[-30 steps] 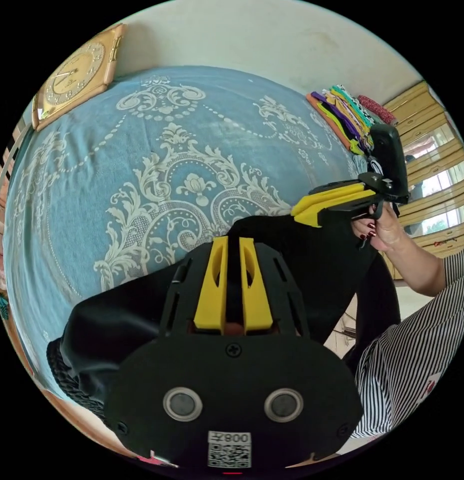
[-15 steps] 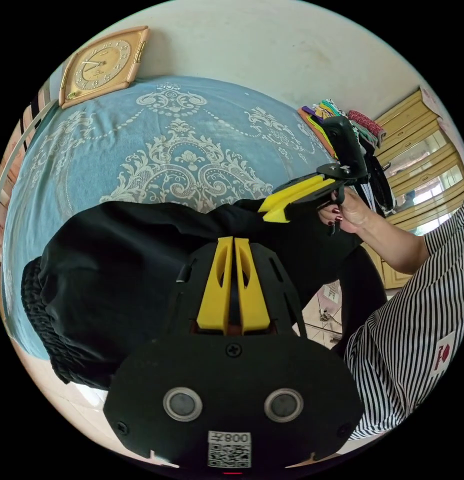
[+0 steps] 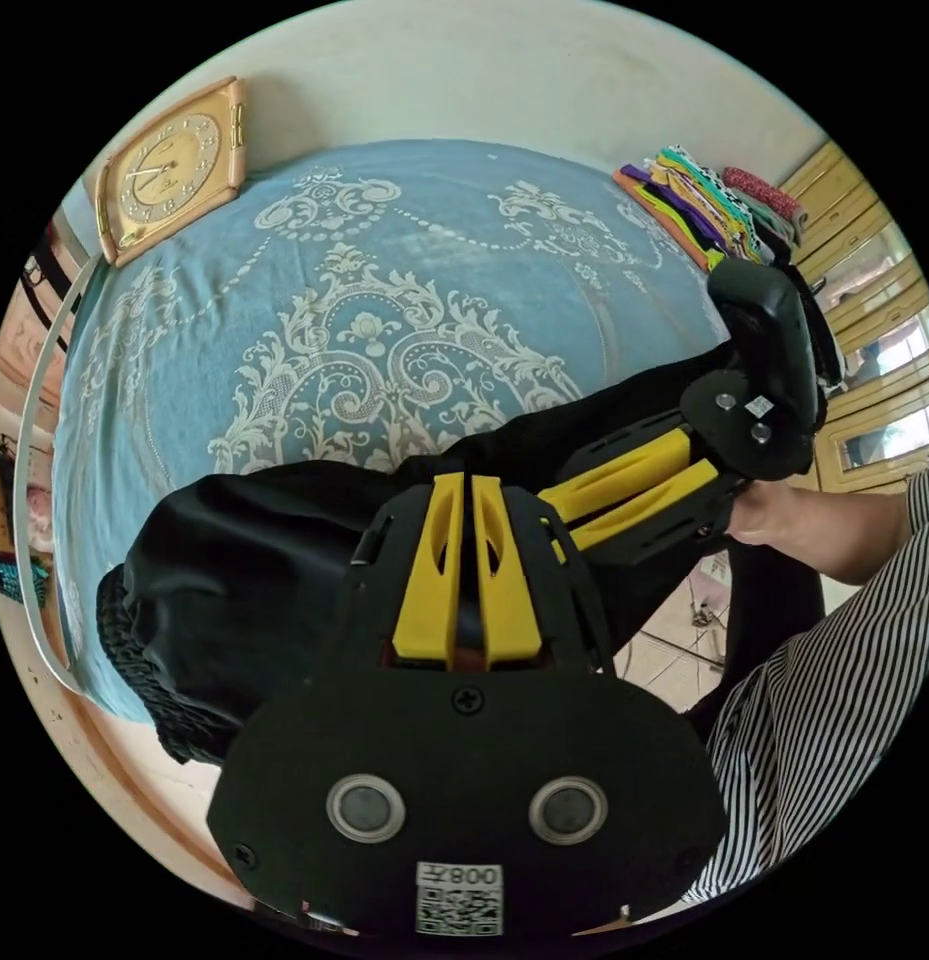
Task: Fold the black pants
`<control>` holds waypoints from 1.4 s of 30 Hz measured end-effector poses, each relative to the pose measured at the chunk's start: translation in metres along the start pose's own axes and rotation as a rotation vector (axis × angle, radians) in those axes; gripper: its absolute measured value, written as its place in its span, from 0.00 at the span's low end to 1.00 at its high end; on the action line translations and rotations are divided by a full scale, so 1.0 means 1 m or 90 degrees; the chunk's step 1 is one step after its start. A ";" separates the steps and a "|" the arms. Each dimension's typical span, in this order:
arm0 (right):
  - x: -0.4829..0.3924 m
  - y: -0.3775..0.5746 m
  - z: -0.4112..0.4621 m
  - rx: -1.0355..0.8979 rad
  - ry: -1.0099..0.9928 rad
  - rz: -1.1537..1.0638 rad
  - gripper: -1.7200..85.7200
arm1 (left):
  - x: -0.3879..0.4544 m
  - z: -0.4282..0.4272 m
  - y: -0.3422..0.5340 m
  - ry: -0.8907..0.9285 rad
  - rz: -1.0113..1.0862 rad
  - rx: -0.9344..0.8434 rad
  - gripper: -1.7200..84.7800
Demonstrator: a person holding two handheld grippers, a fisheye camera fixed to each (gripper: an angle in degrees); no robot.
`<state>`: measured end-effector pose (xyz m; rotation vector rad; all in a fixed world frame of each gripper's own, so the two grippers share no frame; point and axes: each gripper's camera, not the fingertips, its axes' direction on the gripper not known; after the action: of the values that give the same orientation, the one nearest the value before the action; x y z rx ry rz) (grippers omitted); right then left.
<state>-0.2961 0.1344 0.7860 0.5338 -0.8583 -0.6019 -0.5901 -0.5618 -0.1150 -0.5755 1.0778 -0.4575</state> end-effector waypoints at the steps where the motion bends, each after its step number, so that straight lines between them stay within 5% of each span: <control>1: -0.002 0.001 -0.001 0.004 -0.004 0.001 0.10 | 0.002 0.000 0.007 -0.008 -0.002 0.004 0.04; 12: -0.033 -0.005 -0.057 0.118 0.060 -0.014 0.09 | -0.008 -0.030 0.084 0.038 -0.126 0.132 0.02; 29: -0.059 -0.062 -0.044 0.057 0.203 -0.111 0.04 | -0.030 -0.021 0.140 0.115 -0.174 0.244 0.02; 42: 0.000 -0.082 -0.030 -0.022 0.195 0.019 0.02 | -0.065 0.044 0.124 0.114 -0.249 0.218 0.02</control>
<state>-0.2940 0.0818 0.7164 0.5637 -0.5647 -0.4908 -0.5677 -0.4180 -0.1348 -0.4443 1.0260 -1.0303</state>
